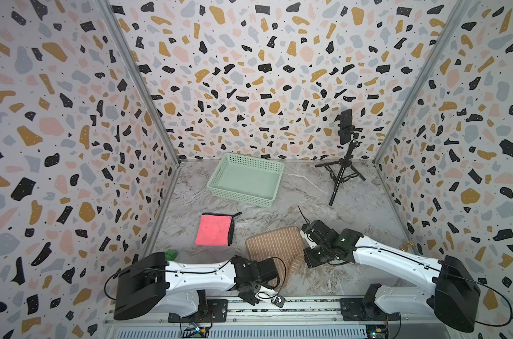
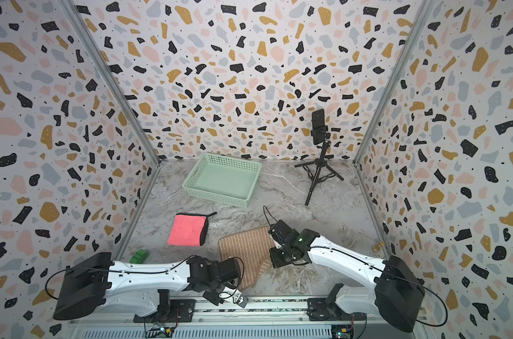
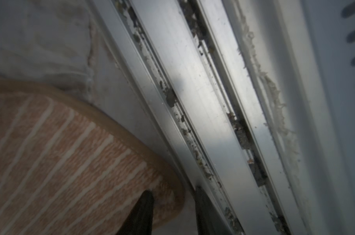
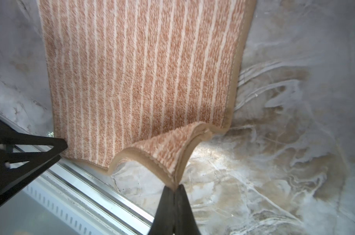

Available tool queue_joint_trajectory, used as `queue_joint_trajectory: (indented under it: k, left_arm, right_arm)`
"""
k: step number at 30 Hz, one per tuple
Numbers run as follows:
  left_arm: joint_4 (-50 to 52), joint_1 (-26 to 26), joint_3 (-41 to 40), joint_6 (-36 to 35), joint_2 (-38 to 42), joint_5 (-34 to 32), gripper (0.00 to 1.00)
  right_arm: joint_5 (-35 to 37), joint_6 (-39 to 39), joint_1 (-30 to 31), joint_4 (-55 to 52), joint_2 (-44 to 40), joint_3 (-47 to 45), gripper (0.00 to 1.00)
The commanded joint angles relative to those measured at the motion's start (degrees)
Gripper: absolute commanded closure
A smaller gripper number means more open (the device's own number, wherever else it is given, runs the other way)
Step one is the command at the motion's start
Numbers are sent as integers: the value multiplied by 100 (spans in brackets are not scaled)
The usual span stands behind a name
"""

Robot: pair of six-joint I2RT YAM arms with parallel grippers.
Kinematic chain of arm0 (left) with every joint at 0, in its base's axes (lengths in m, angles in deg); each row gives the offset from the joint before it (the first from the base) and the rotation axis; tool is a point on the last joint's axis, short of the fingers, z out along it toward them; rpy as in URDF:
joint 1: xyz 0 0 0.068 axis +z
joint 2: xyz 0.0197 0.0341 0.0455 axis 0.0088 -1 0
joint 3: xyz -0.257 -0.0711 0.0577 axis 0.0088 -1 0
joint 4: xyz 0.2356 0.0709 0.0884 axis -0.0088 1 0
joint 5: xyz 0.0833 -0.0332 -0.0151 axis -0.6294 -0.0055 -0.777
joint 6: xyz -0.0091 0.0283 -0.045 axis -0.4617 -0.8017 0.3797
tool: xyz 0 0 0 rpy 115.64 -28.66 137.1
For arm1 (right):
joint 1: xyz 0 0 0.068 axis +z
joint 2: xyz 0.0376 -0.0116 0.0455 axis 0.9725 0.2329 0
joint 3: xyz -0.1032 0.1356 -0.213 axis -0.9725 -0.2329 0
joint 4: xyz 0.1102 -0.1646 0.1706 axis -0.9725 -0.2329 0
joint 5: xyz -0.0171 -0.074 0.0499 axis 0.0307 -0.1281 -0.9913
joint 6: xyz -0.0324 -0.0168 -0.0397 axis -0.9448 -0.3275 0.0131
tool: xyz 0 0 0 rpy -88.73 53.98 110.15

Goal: Fold the square dishcloth
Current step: Fold the cleaning item at the center of the board.

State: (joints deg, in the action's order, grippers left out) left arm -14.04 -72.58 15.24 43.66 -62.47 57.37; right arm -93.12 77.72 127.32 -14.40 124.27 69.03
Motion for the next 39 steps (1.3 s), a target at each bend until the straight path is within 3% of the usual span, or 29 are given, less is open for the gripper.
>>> queue_joint_trajectory:
  k: [1,5,12,17,22,27,32,39]
  left_arm:
    - [242,-26,2,-166,-240,-115,71]
    - [267,-13,-8,-205,-108,-557,100]
    - [1015,435,-69,-249,1152,-292,100]
    - [1669,1226,51,-403,1982,480,100]
    - [2008,2168,352,-631,2174,1078,100]
    - [2187,3209,814,-949,1926,1535,100]
    - [2132,4006,1450,-978,991,1615,100]
    - [1520,4575,2060,-847,-362,1253,100]
  right_arm:
    - [5,51,10,-162,-202,10,100]
    - [36,61,6,-309,-315,57,100]
    - [-11,78,34,-648,-714,77,100]
    - [-34,158,206,-809,-1007,182,100]
    - [-44,127,307,-835,-941,420,100]
    - [102,-158,307,-875,-471,791,100]
    - [128,-635,166,-931,393,1460,100]
    - [84,-1144,-283,-952,1425,2090,100]
